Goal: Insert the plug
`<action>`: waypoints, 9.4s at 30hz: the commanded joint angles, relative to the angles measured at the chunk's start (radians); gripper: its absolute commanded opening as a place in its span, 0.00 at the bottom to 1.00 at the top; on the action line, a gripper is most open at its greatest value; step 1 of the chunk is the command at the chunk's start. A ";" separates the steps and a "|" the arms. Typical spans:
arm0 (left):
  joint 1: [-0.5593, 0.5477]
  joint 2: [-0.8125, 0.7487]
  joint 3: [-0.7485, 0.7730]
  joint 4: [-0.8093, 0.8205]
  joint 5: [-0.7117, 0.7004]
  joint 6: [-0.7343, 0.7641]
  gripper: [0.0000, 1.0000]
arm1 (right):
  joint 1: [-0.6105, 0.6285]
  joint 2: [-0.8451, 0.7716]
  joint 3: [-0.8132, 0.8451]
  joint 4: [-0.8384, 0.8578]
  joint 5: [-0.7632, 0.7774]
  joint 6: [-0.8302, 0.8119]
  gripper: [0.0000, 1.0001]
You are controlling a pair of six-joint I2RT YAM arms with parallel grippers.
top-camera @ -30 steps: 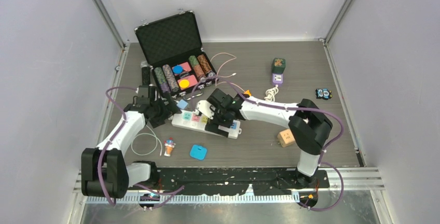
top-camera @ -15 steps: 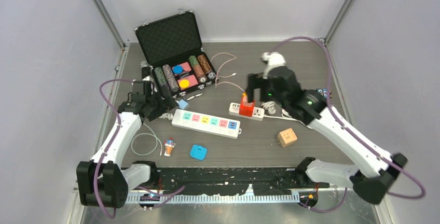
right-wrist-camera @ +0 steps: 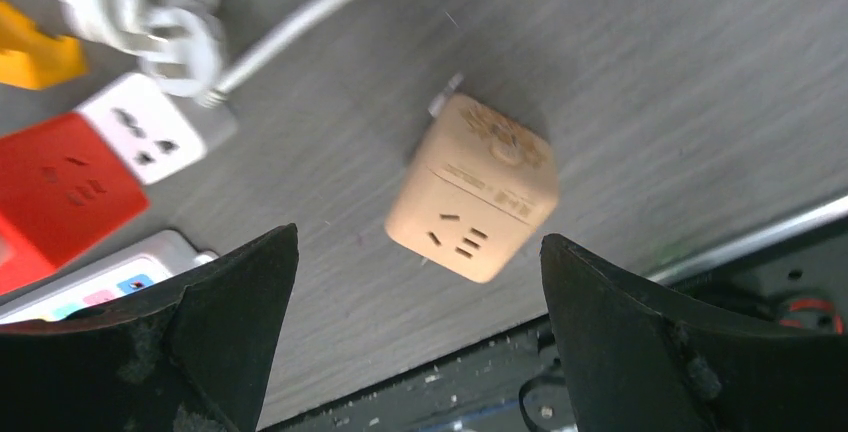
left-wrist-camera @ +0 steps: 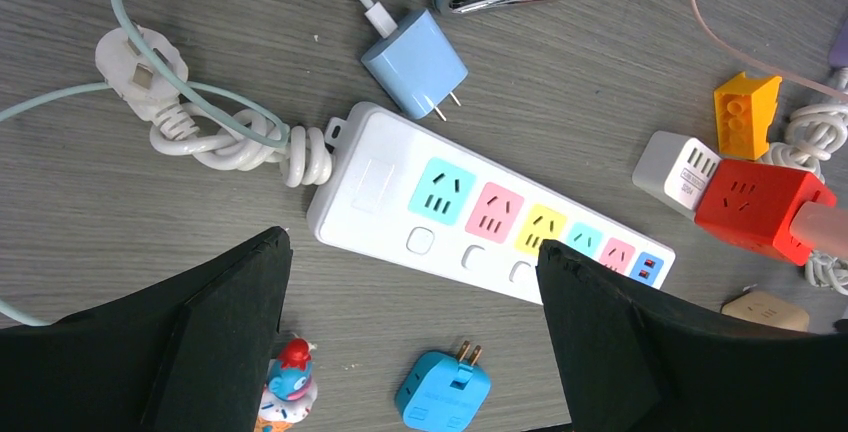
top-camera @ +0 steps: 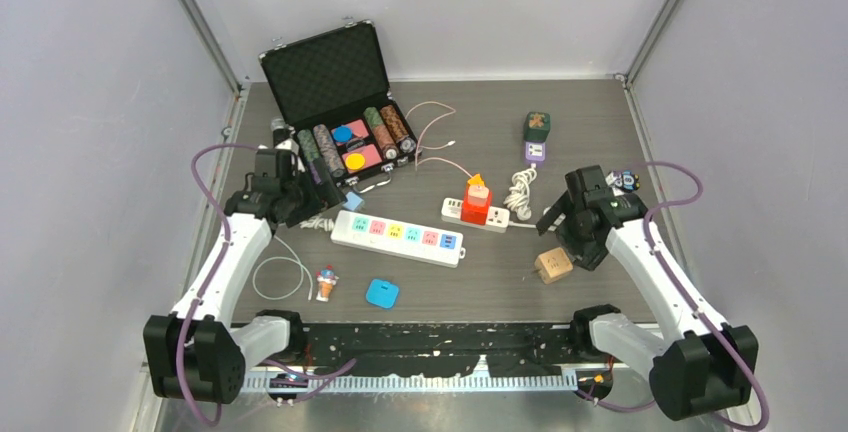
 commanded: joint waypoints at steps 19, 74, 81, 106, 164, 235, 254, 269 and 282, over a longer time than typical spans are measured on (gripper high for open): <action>-0.006 -0.011 0.077 -0.006 -0.001 0.018 0.91 | -0.069 0.160 -0.123 0.106 0.000 0.282 0.93; -0.144 -0.222 0.182 0.963 0.819 -0.001 0.90 | 0.406 0.201 0.287 1.586 -0.948 -0.834 0.05; -0.145 -0.225 0.208 0.831 0.556 0.025 0.89 | 0.506 0.177 0.303 1.419 -0.781 -1.154 0.05; -0.217 -0.162 0.348 0.340 0.098 -0.002 0.87 | 0.727 0.300 0.331 1.410 0.043 -1.120 0.05; -0.500 0.072 0.143 1.071 0.052 0.078 0.64 | 0.500 0.426 0.759 0.705 -0.214 0.205 0.11; -0.253 -0.075 -0.009 1.501 0.804 0.204 0.00 | 0.396 0.398 0.799 0.655 -0.837 -0.047 0.86; -0.279 -0.092 0.010 1.351 0.743 0.298 0.00 | 0.404 0.478 0.840 0.590 -0.993 -0.060 0.76; -0.282 -0.143 0.002 1.170 0.629 0.352 0.96 | 0.403 0.489 0.850 0.528 -0.914 -0.098 0.06; -0.282 -0.354 -0.012 0.282 -0.169 0.372 1.00 | 0.565 0.478 0.719 0.269 -0.065 -0.195 0.05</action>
